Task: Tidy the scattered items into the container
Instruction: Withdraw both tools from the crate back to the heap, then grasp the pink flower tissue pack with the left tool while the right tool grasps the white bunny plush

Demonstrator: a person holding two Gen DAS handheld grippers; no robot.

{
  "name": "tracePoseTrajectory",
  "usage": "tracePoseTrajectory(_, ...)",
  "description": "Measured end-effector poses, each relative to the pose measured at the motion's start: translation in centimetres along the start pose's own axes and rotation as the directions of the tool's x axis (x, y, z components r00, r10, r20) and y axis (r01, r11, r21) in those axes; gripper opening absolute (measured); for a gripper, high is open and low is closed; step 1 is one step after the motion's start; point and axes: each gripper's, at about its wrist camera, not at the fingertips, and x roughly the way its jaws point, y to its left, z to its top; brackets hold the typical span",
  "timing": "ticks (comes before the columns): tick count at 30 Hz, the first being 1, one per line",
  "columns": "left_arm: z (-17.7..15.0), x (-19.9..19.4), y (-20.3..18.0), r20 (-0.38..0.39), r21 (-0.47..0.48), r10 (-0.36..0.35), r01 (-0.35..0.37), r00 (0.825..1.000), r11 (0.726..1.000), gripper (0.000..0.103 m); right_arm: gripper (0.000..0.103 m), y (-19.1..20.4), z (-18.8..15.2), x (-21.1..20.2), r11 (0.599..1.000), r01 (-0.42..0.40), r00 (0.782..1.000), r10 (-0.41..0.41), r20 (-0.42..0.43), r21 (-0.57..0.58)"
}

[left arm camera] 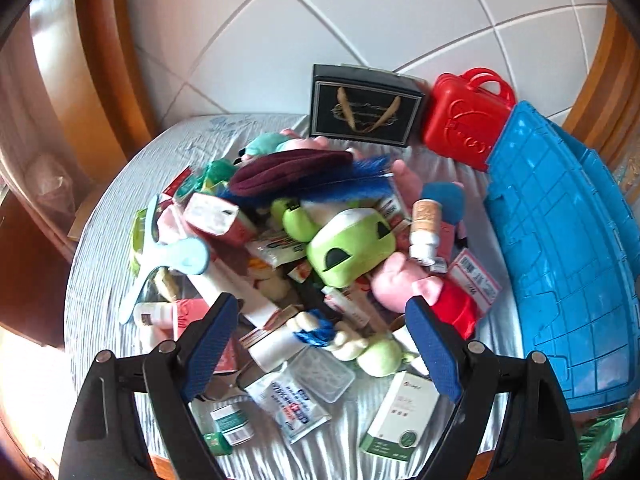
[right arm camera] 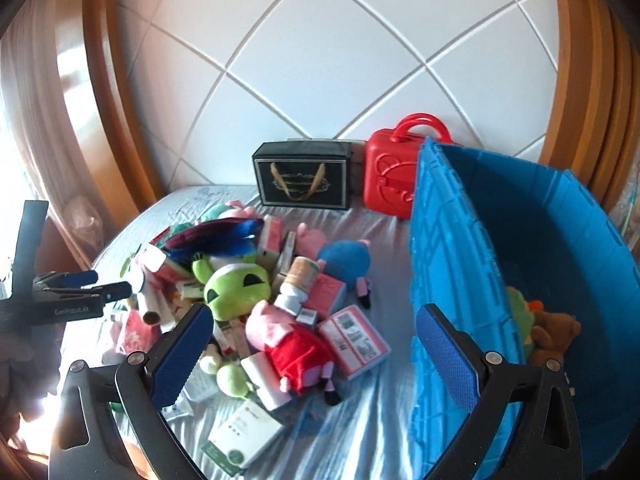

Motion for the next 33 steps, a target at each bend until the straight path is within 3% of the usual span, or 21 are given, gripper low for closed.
tracePoseTrajectory(14,-3.6,4.9,11.1,-0.081,-0.040,0.046,-0.049,0.996,0.998,0.086,0.103,8.5,-4.1,7.9,1.000,0.008,0.990,-0.012,-0.142,-0.031)
tracePoseTrajectory(21,-5.9,10.6,15.0,-0.160,-0.090,0.071,-0.086,0.985,0.992,0.086,0.103,11.2,-5.3,10.1,0.997,0.025,0.978,-0.038,-0.204,-0.070)
tracePoseTrajectory(24,-6.4,13.7,15.6,-0.202,-0.113,0.043,-0.067,0.979,0.991,0.086,0.103,11.9,-5.2,10.3,0.996,0.036,0.976,-0.054,-0.212,-0.085)
tracePoseTrajectory(33,-7.7,20.4,14.7,-0.332,-0.068,0.076,-0.104,0.940,0.992,0.086,0.103,12.7,-7.5,12.2,0.989,0.043,0.971,-0.074,-0.226,-0.140)
